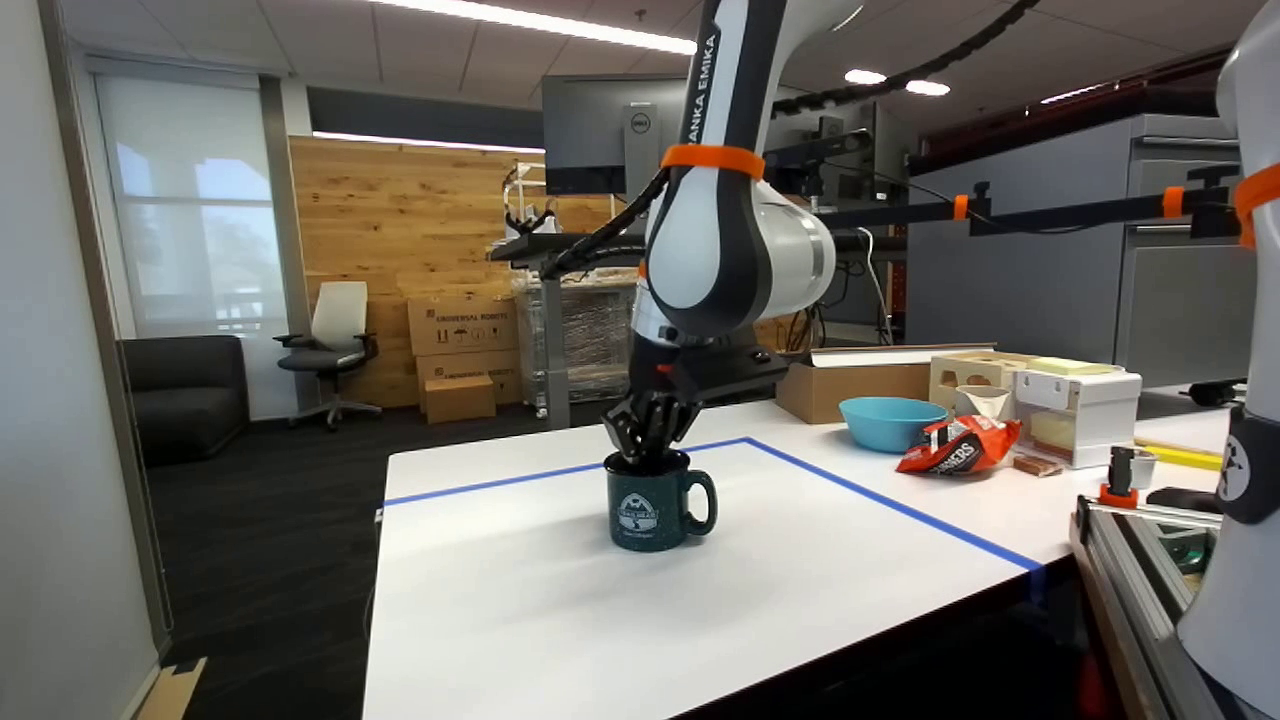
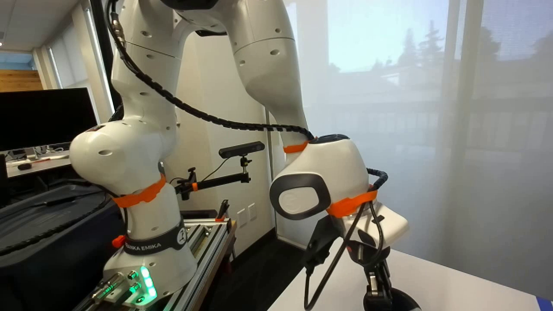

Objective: Put the marker on the table

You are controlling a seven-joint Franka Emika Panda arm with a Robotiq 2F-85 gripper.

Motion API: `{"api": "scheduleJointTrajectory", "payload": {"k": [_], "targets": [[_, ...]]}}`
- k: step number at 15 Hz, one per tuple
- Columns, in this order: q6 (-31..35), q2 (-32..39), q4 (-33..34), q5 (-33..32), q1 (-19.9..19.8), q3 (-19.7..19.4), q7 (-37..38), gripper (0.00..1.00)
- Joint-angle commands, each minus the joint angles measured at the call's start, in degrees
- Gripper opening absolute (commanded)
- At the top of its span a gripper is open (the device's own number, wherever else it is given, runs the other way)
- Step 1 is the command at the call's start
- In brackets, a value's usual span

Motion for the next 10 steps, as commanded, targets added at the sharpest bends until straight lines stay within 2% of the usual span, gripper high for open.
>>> {"api": "scheduleJointTrajectory", "payload": {"k": [1,2,4,7,8,9,10], "targets": [[2.1,-0.8,-0.2,0.8,-0.8,0.6,-2.2,0.53],[2.5,-0.8,-0.1,0.7,-0.9,0.7,-2.6,0.58],[3.1,-0.6,0.0,0.7,-1.1,0.9,-3.2,0.57],[3.6,-0.3,0.2,0.6,-1.3,0.9,-4.1,0.46],[3.6,-0.2,0.3,0.6,-1.3,0.9,-4.3,0.44],[3.6,0.0,0.5,0.6,-1.3,1.0,-4.4,0.46],[3.6,0.2,0.6,0.6,-1.3,0.9,-4.6,0.42]]}}
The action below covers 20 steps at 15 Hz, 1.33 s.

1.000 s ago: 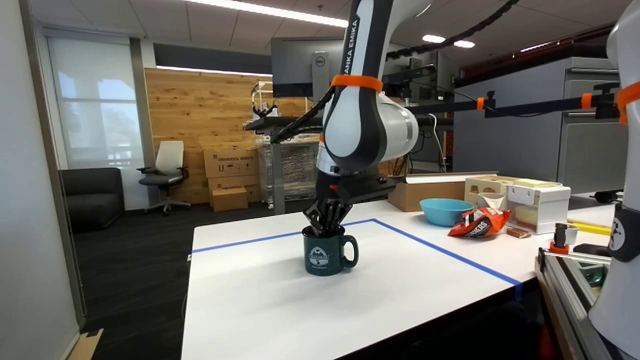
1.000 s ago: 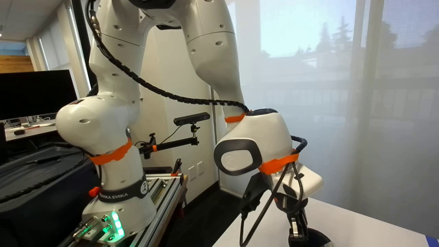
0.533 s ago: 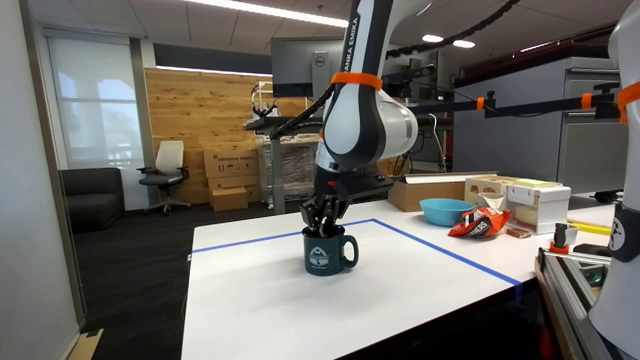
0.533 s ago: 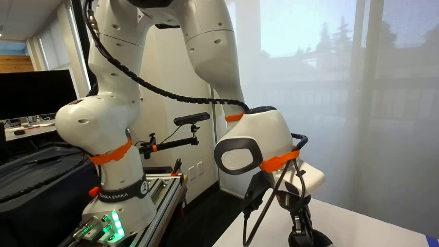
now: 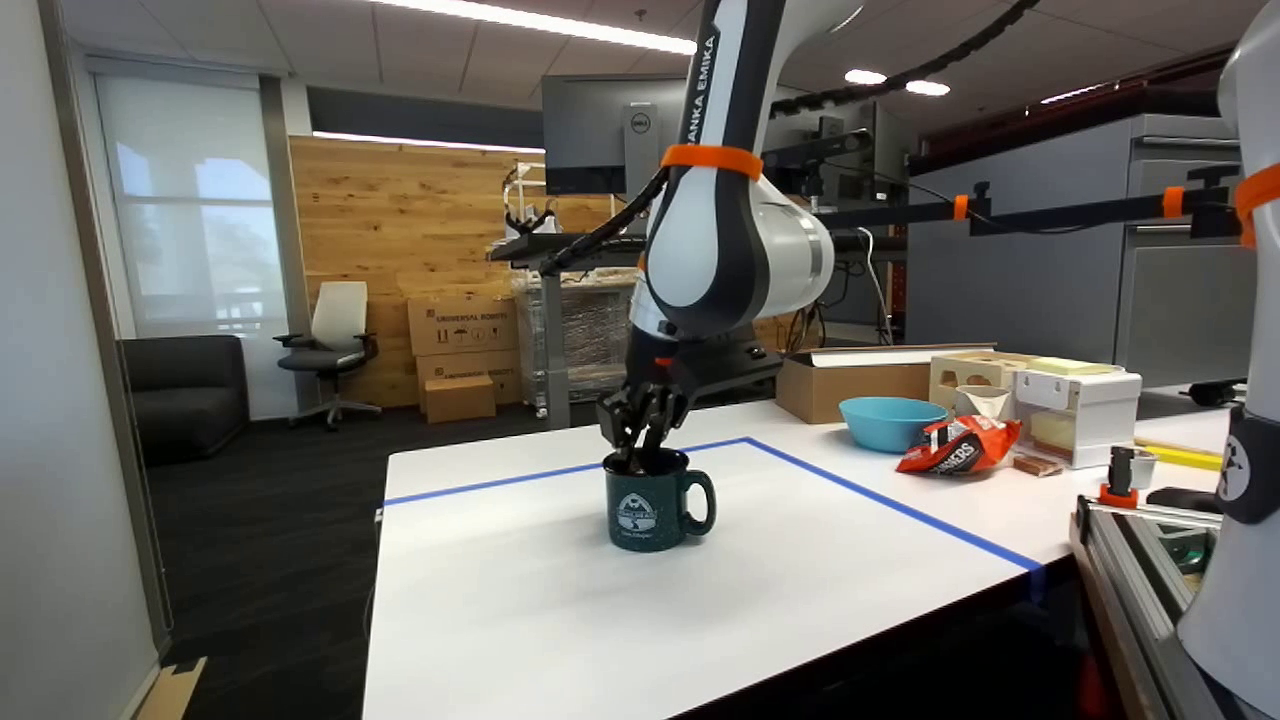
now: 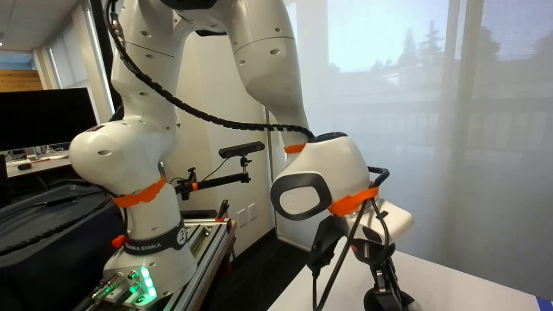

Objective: Put the marker on the table

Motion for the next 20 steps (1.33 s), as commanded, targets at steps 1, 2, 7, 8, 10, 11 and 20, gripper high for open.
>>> {"api": "scheduleJointTrajectory", "payload": {"k": [1,2,7,8,10,11,20], "targets": [[1.1,0.4,0.3,0.5,-0.9,1.0,-1.8,0.45],[1.0,0.7,0.5,0.5,-0.9,0.9,-2.0,0.47],[0.8,2.3,1.5,0.4,-1.0,0.7,-2.8,0.44],[0.9,2.7,1.7,0.3,-1.0,0.6,-3.0,0.45],[0.9,3.6,2.3,0.2,-1.2,0.8,-3.2,0.39],[0.9,3.9,2.6,0.0,-1.4,0.8,-3.4,0.39],[0.7,5.0,4.0,-0.3,-2.0,2.1,-4.6,0.05]]}}
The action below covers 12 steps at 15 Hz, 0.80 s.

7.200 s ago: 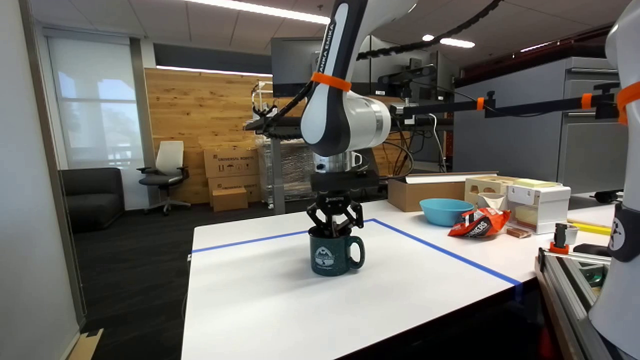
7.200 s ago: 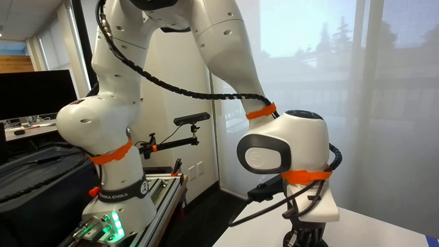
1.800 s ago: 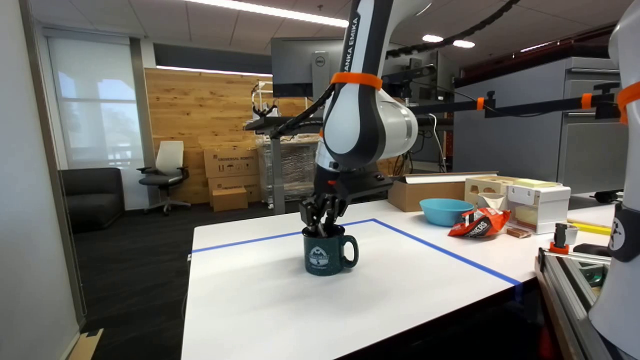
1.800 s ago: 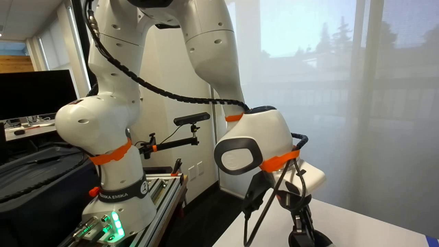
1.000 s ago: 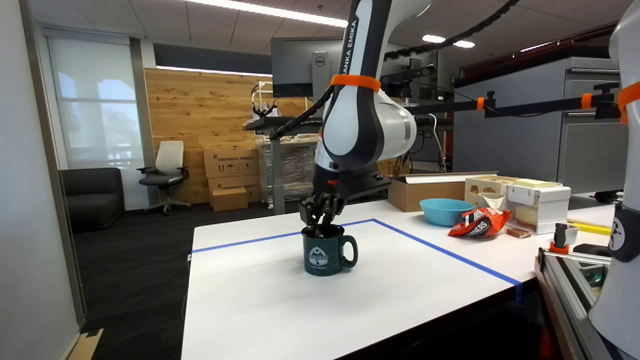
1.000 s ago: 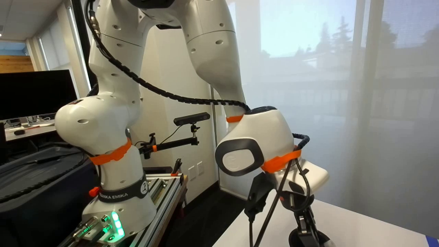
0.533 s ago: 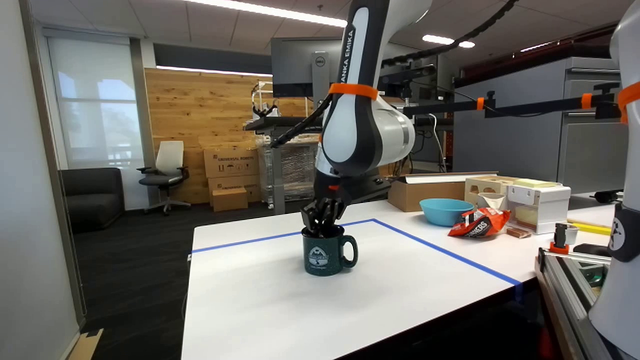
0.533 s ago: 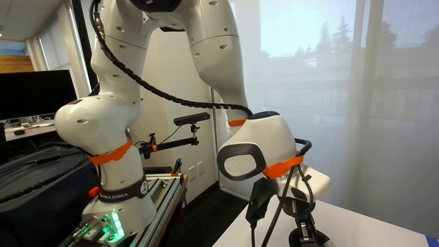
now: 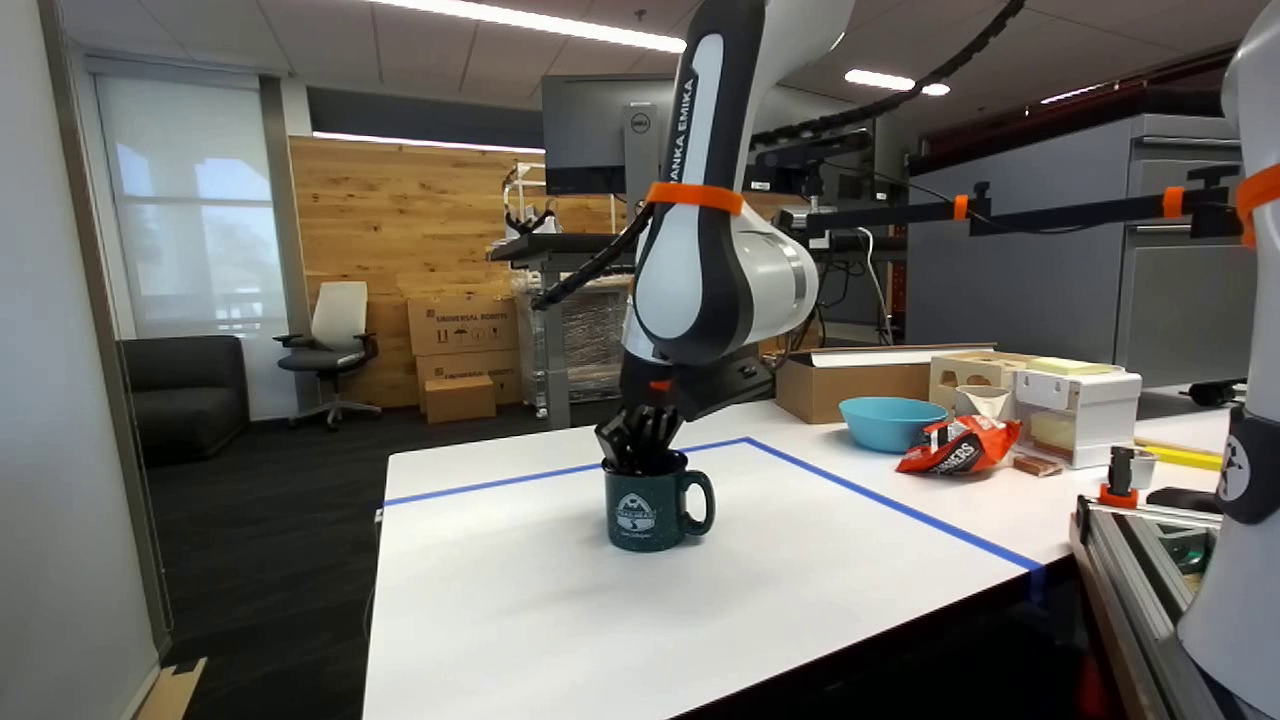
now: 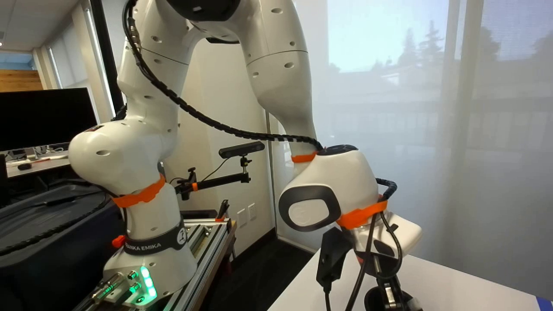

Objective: Put the marker on the table

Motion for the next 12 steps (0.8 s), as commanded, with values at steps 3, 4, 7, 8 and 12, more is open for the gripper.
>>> {"api": "scheduleJointTrajectory", "payload": {"k": [3,4,7,8,12], "targets": [[0.5,-2.6,-0.6,0.0,-1.4,1.9,-0.1,0.05],[0.2,-3.9,-0.9,0.1,-1.9,2.5,0.3,0.05],[-0.5,-7.0,-1.1,0.3,-3.4,4.1,1.3,0.05],[-0.8,-7.9,-0.9,0.4,-4.0,4.6,1.6,0.05],[-0.8,-10.2,0.2,1.0,-5.3,5.5,2.9,0.05]]}}
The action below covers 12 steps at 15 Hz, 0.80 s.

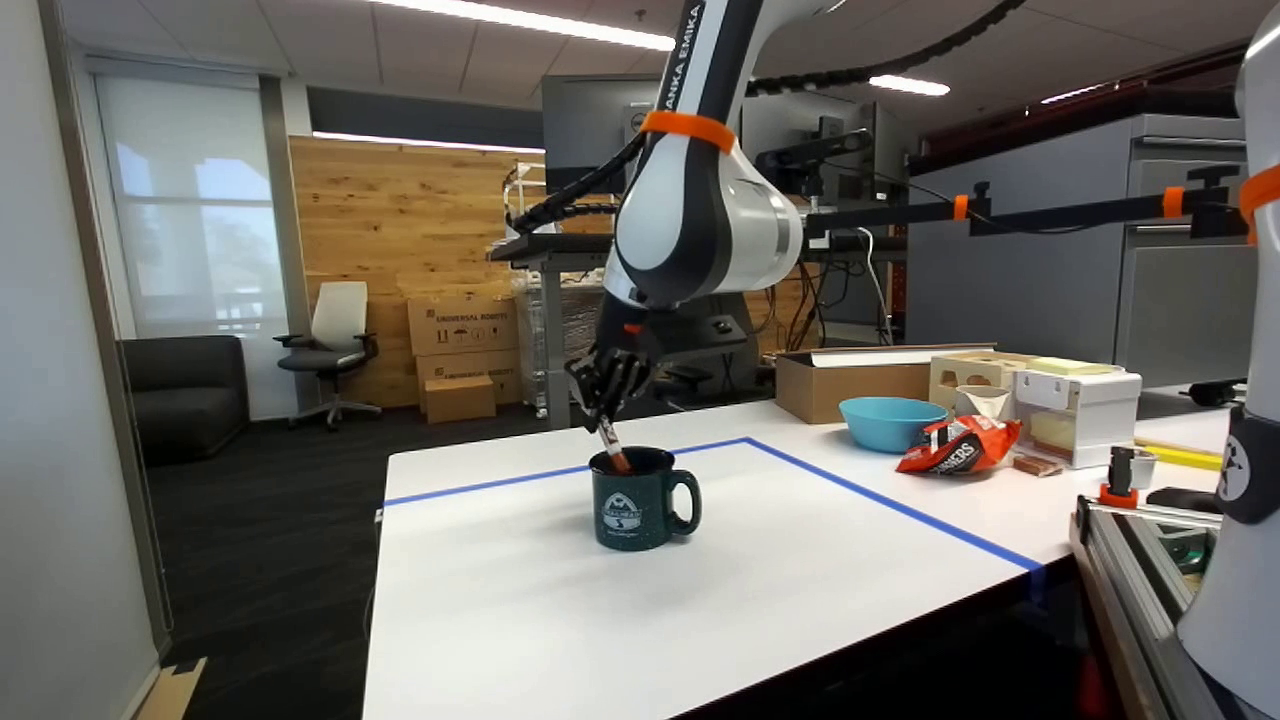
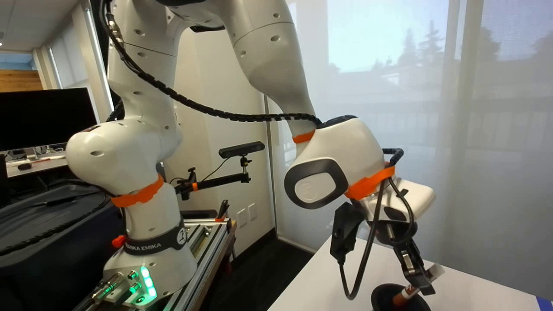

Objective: Put the marker on the table

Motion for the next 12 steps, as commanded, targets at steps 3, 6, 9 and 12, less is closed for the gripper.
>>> {"api": "scheduleJointTrajectory", "payload": {"k": [3,6,9,12], "targets": [[-0.3,-2.7,2.0,1.3,-2.0,0.0,1.3,0.05],[-0.1,-1.8,4.9,2.1,-2.9,-1.9,1.2,0.05],[-0.2,0.4,7.9,2.9,-1.9,-6.2,1.3,0.05],[0.3,5.9,10.9,4.8,1.9,-13.9,1.0,0.05]]}}
